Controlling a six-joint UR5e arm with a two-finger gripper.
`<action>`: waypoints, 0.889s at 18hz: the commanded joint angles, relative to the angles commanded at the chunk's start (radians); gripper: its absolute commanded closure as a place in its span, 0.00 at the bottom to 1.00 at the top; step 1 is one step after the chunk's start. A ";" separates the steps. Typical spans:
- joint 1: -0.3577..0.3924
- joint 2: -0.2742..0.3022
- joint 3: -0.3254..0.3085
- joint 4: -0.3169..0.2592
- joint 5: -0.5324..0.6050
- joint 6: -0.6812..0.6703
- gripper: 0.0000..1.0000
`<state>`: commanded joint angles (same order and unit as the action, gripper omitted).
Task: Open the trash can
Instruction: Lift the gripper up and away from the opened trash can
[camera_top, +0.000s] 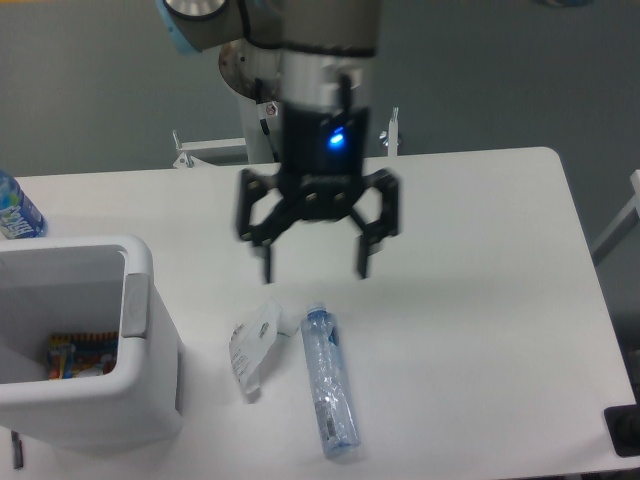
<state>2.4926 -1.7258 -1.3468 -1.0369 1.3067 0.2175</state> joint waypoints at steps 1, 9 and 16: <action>0.003 0.000 -0.008 -0.005 0.020 0.031 0.00; 0.037 0.020 -0.054 -0.161 0.218 0.360 0.00; 0.058 0.045 -0.107 -0.155 0.312 0.559 0.00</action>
